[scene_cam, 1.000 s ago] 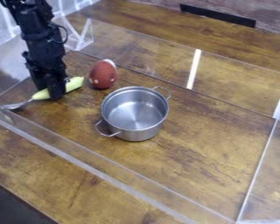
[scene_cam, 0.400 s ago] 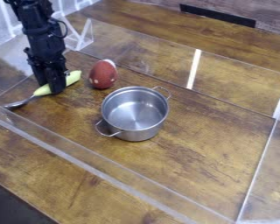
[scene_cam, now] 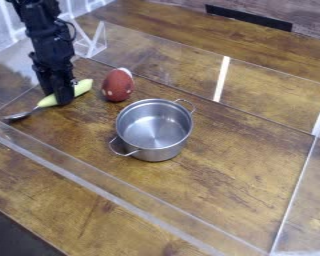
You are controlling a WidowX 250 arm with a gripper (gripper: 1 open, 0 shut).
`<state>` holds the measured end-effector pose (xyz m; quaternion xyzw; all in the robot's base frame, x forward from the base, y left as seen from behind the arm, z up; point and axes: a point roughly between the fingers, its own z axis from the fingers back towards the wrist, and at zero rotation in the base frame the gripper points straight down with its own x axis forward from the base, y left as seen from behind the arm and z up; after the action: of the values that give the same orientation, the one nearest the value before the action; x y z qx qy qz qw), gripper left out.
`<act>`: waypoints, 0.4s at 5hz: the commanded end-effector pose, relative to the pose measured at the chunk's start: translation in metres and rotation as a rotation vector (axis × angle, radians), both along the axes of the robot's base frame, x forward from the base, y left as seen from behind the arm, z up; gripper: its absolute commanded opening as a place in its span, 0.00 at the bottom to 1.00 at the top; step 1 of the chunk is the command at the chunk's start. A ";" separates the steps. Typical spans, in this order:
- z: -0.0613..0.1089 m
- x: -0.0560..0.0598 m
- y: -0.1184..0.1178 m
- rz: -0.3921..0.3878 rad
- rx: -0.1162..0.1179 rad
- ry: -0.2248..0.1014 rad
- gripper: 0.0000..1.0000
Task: Move the green spoon to the left
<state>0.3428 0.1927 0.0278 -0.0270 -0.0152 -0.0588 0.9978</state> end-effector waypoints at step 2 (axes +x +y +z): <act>0.013 -0.008 0.017 0.169 0.030 -0.024 0.00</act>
<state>0.3410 0.1916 0.0266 -0.0290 -0.0115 0.0019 0.9995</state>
